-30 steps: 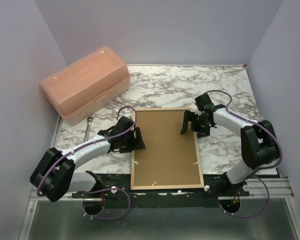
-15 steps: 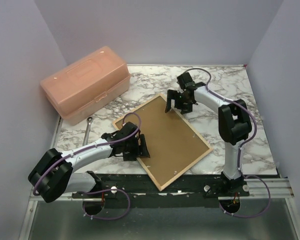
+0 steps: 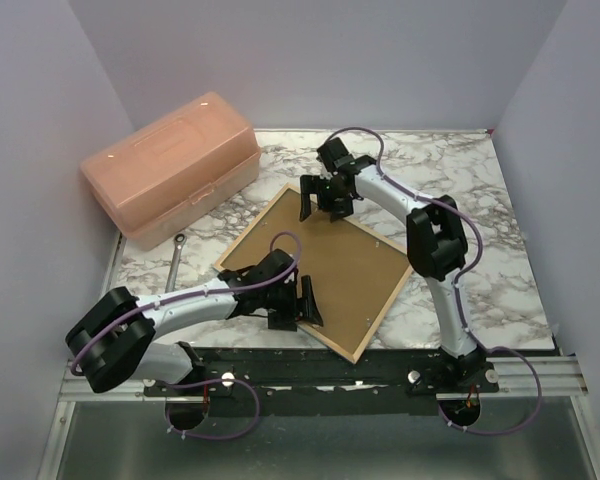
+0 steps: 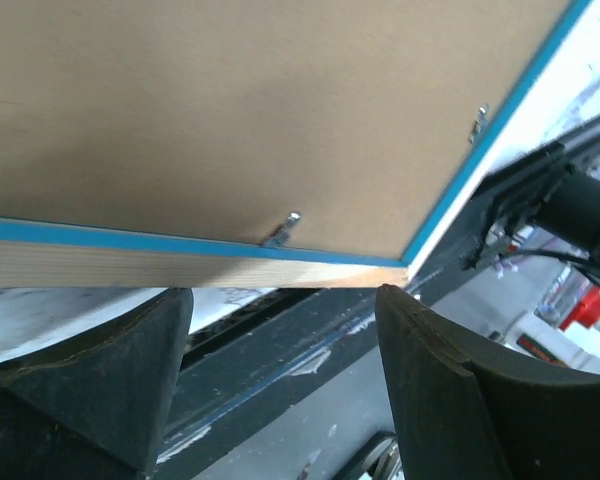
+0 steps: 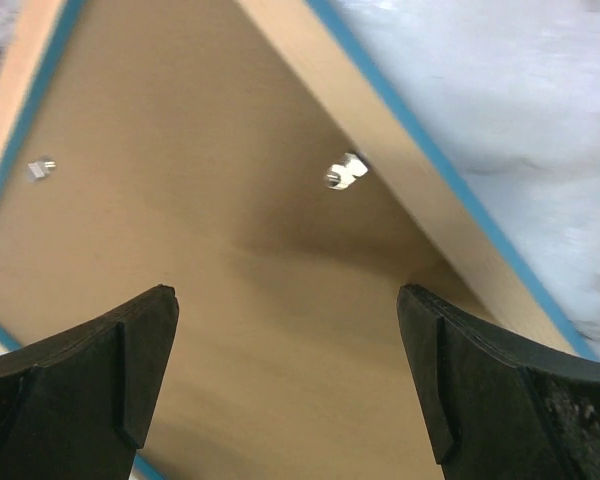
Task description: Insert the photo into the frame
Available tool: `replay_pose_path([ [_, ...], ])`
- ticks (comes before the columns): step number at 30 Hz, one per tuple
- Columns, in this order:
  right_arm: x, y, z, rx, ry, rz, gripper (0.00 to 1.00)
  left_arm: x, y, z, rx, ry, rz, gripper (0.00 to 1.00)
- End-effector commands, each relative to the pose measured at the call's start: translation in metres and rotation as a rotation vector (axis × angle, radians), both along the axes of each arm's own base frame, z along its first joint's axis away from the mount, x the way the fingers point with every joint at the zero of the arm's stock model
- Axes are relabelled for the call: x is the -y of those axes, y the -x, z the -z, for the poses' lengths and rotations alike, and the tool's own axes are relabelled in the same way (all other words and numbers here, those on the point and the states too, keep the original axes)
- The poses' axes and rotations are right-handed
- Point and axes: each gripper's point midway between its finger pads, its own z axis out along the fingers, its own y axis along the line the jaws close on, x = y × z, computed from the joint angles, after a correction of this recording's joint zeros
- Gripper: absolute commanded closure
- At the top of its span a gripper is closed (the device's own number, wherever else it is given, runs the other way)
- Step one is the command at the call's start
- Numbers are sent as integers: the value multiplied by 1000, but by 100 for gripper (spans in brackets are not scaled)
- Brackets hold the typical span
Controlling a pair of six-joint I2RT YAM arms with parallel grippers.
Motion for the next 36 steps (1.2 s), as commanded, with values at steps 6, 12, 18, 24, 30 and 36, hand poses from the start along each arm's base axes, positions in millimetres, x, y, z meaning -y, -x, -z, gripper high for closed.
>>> replay_pose_path([
  [6,87,-14,-59,149,141,179,0,27,10,-40,89,214,76,24],
  [12,121,53,-69,143,103,228,0,30,-2,-81,179,369,89,23],
  [18,159,130,-42,56,140,274,1,1,-22,-87,187,442,15,23],
  [24,182,179,-23,-36,183,330,7,-57,-45,-78,219,353,-123,22],
  [30,191,195,-5,-63,203,357,15,-114,-64,-71,285,30,-262,22],
  [36,185,201,6,-123,194,336,18,-169,-85,-78,342,-293,-359,21],
])
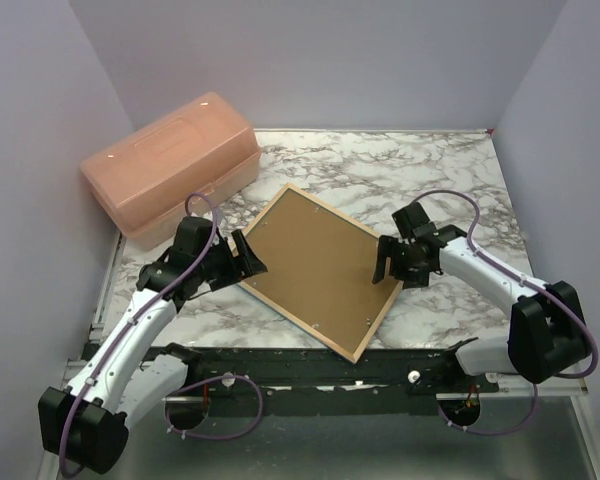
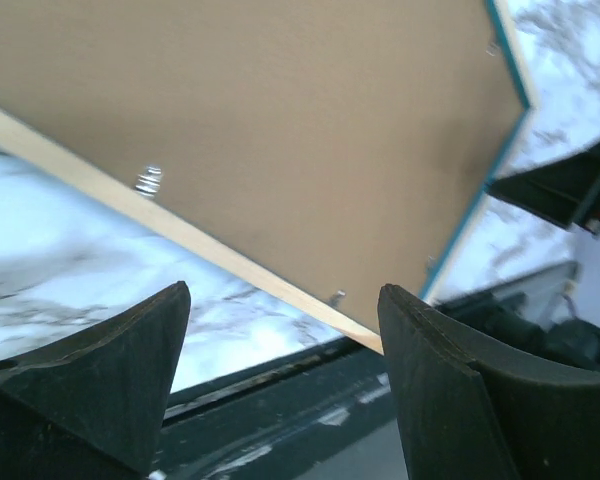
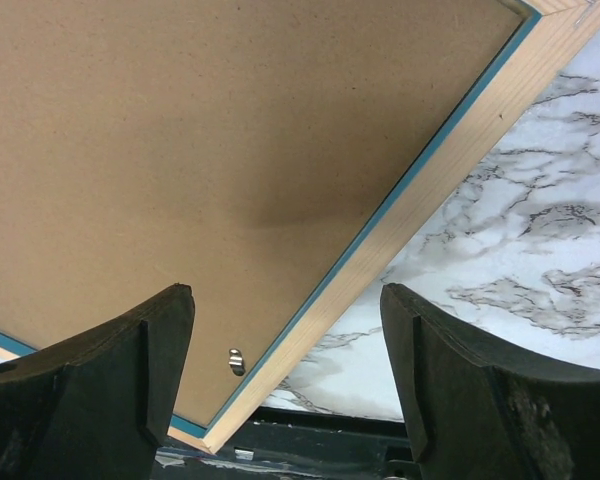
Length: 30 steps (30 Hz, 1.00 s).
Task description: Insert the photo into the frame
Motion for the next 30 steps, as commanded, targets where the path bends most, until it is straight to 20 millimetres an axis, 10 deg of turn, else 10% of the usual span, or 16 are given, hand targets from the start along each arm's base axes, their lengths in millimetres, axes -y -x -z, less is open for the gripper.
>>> replay_pose_path([
  [1,-1,6,11,-44,-2,11,18,-65,-10,11,-33,-361,-143,20],
  [17,-2,32,30,-105,-65,135,3,-96,-99,72,-250,-602,-189,18],
  [30,-18,26,39,-126,-126,113,2,-100,-131,98,-301,-637,-150,20],
])
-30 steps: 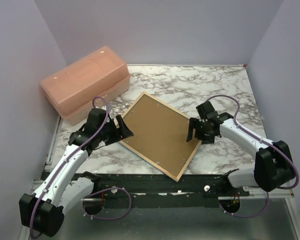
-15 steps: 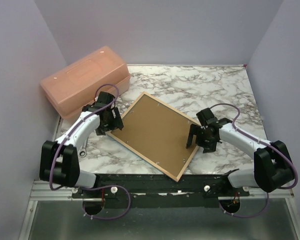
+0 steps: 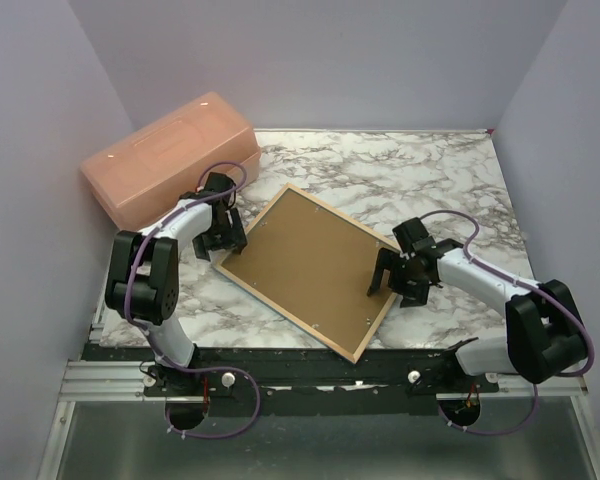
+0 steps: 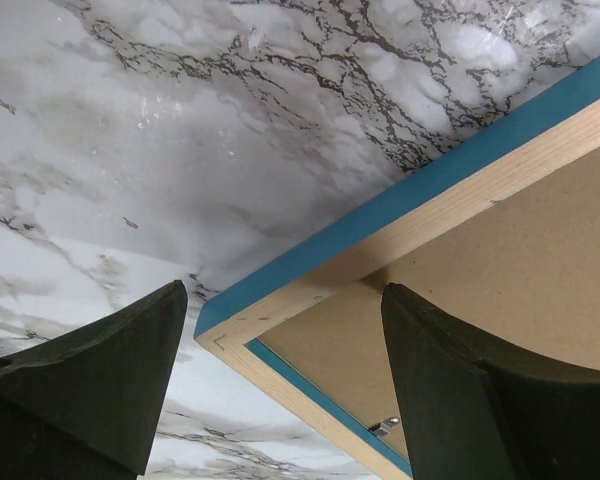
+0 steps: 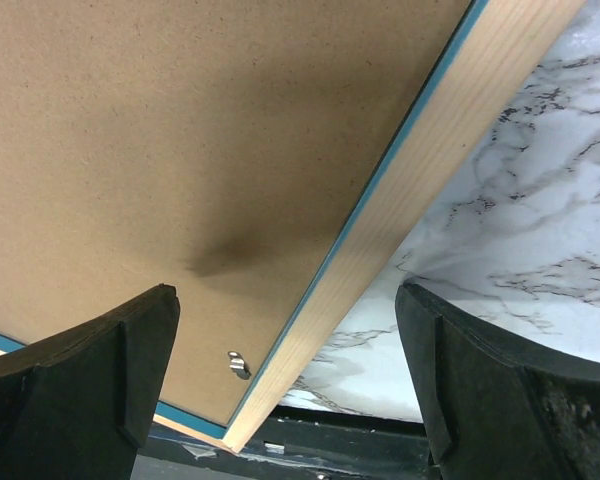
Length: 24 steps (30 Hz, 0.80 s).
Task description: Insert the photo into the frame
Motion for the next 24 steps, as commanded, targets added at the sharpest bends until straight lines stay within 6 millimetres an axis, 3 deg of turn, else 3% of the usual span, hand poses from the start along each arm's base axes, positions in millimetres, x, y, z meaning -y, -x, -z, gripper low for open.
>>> replay_pose_path([
  [1,-9,-6,5,-4,-37,1,2,5,-15,-11,29,25,44,20],
  [7,-16,-21,-1,19,-47,-9,2,36,-5,-8,-39,183,108,23],
  [13,-18,-35,-7,50,-38,-24,2,43,5,-5,-70,187,126,23],
  [24,17,-64,-3,94,78,18,10,74,36,-2,-118,219,204,24],
])
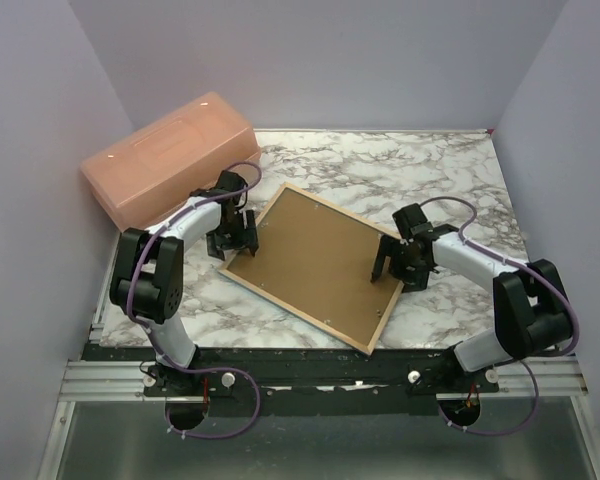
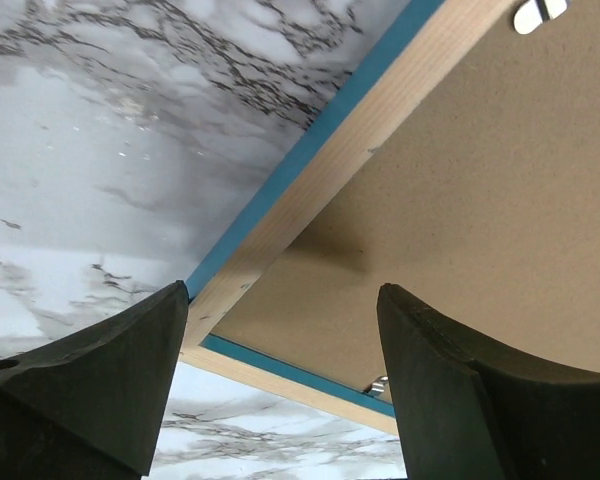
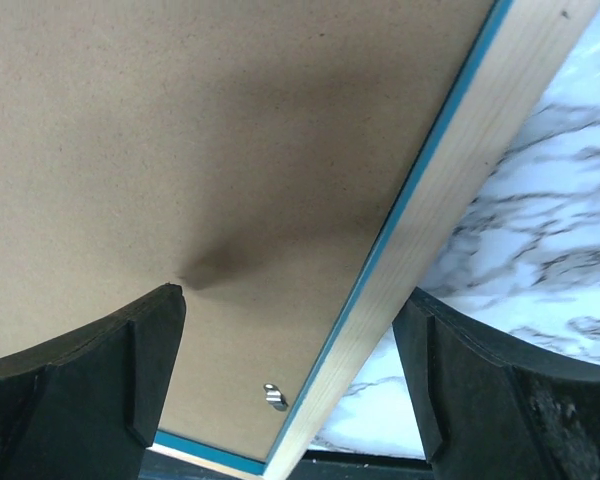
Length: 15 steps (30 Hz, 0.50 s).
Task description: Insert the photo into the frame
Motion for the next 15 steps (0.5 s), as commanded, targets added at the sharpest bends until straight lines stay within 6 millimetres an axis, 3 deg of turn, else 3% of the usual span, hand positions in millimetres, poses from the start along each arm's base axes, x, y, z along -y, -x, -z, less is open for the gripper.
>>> replay_pose_path([
  [1,11,-32,-6,82,22,11,10,37,36,3,-86,114,58,24],
  [7,17,-54,-17,115,21,10,9,65,67,9,-108,195,101,25],
  [15,-4,-73,-21,89,-51,-73,7,95,122,5,-91,280,132,25],
])
